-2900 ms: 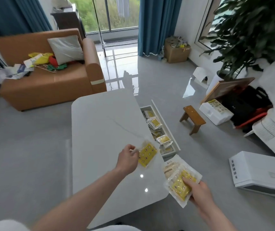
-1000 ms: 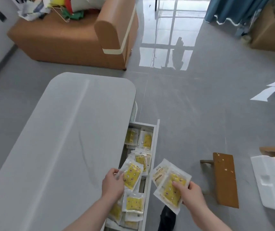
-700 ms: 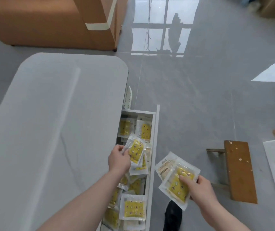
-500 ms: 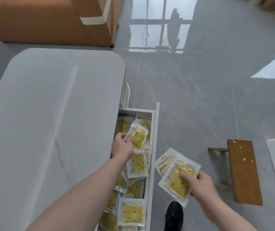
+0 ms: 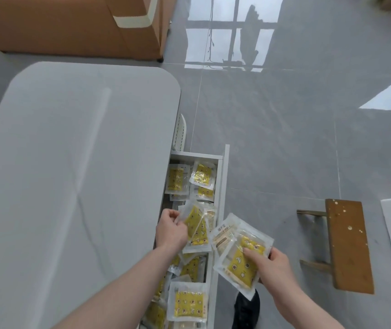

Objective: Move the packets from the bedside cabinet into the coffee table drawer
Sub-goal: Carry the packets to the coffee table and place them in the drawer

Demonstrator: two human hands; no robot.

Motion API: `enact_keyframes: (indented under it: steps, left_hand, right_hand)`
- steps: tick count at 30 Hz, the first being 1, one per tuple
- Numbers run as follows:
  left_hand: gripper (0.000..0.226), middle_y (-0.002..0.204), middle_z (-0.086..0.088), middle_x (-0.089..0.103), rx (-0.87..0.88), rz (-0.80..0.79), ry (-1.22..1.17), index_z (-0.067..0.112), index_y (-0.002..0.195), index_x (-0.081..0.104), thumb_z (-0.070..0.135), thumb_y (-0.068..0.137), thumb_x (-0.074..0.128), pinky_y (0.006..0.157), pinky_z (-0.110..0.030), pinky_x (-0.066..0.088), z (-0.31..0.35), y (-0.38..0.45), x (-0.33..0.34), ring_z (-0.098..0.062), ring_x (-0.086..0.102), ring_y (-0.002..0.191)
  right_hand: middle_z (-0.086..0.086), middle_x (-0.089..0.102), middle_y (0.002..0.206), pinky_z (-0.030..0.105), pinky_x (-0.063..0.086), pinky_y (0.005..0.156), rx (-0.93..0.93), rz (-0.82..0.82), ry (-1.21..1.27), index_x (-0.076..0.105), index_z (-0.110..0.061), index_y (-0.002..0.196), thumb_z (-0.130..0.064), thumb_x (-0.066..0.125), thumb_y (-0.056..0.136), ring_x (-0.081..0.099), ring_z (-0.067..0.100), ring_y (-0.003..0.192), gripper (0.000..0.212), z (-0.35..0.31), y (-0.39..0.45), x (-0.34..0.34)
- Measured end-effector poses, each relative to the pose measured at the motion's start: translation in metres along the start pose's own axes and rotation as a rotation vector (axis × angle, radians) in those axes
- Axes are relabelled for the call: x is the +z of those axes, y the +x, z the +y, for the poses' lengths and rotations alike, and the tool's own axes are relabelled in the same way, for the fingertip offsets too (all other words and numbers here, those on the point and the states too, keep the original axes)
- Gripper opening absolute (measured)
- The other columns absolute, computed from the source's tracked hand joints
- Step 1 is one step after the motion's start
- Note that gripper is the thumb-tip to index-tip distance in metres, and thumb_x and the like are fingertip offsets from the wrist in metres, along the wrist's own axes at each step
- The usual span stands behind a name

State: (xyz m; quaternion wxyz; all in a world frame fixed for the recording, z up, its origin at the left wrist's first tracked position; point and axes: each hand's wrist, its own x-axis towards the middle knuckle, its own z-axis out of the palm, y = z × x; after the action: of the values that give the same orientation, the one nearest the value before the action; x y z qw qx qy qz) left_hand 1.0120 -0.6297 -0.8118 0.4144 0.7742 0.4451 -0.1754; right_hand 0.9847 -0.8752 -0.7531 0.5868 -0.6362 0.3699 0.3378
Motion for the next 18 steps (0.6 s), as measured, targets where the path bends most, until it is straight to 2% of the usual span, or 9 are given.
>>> enact_keyframes:
  steps: [2,4,6,8,11,13,15,18]
  left_hand:
    - [0.029,0.100,0.010,0.064,-0.029,-0.010,-0.005,0.029,0.097,0.051,0.002,0.093,0.060,0.074,-0.041,0.061,-0.009,-0.005,0.003,-0.015,0.067,0.084]
    - [0.034,0.109,0.008,0.063,-0.030,-0.037,-0.004,0.028,0.103,0.051,-0.001,0.090,0.062,0.068,-0.032,0.056,-0.013,-0.007,0.007,-0.009,0.063,0.087]
    - [0.037,0.116,0.005,0.061,-0.026,-0.110,0.042,0.025,0.113,0.049,0.001,0.090,0.065,0.074,-0.031,0.056,-0.017,-0.009,0.011,-0.009,0.061,0.091]
    - [0.045,0.119,0.007,0.057,-0.005,-0.166,0.176,0.025,0.123,0.044,0.009,0.090,0.070,0.078,-0.034,0.056,-0.023,-0.012,0.009,-0.014,0.061,0.096]
    - [0.055,0.125,0.009,0.054,0.081,-0.114,0.296,0.027,0.134,0.044,0.026,0.090,0.077,0.090,-0.038,0.056,-0.031,-0.026,0.003,-0.017,0.060,0.111]
    - [0.044,0.126,0.015,0.055,0.114,-0.158,0.168,0.031,0.130,0.051,0.037,0.092,0.074,0.091,-0.034,0.056,-0.034,-0.041,-0.003,-0.009,0.060,0.111]
    - [0.029,0.119,0.016,0.064,0.093,-0.336,-0.002,0.035,0.120,0.059,0.046,0.095,0.068,0.084,-0.029,0.056,-0.036,-0.059,-0.011,-0.002,0.063,0.104]
    - [0.030,0.107,0.011,0.077,-0.032,-0.570,-0.227,0.029,0.117,0.065,0.048,0.094,0.069,0.083,-0.037,0.064,-0.037,-0.083,-0.020,-0.010,0.074,0.097]
  right_hand:
    - [-0.003,0.082,0.091,0.034,0.060,0.068,0.022,0.013,0.004,0.075,-0.019,0.107,-0.016,0.076,0.094,0.080,0.017,0.081,0.014,0.008,-0.001,-0.004]
    - [-0.002,0.082,0.091,0.033,0.060,0.066,0.034,0.028,0.010,0.075,-0.019,0.107,-0.015,0.076,0.094,0.080,0.017,0.080,0.014,0.015,-0.001,-0.009]
    - [-0.002,0.082,0.090,0.029,0.059,0.062,0.036,0.037,0.015,0.074,-0.018,0.107,-0.014,0.075,0.094,0.080,0.017,0.079,0.014,0.019,-0.002,-0.011]
    - [-0.003,0.082,0.090,0.028,0.059,0.060,0.034,0.034,0.024,0.074,-0.018,0.107,-0.014,0.074,0.095,0.080,0.017,0.079,0.013,0.021,-0.003,-0.011]
    - [-0.003,0.082,0.092,0.030,0.059,0.063,0.036,0.006,0.036,0.073,-0.018,0.109,-0.015,0.074,0.095,0.080,0.017,0.081,0.014,0.019,-0.006,-0.007]
    - [-0.001,0.082,0.094,0.031,0.060,0.065,0.042,-0.017,0.051,0.072,-0.017,0.110,-0.014,0.073,0.096,0.080,0.018,0.082,0.015,0.017,-0.009,-0.001]
    - [0.000,0.082,0.094,0.034,0.061,0.068,0.048,-0.039,0.059,0.073,-0.016,0.110,-0.013,0.072,0.096,0.080,0.019,0.083,0.014,0.016,-0.012,0.005]
    - [0.001,0.082,0.095,0.045,0.064,0.082,0.050,-0.065,0.056,0.074,-0.015,0.110,-0.012,0.072,0.096,0.080,0.020,0.086,0.014,0.015,-0.016,0.016]
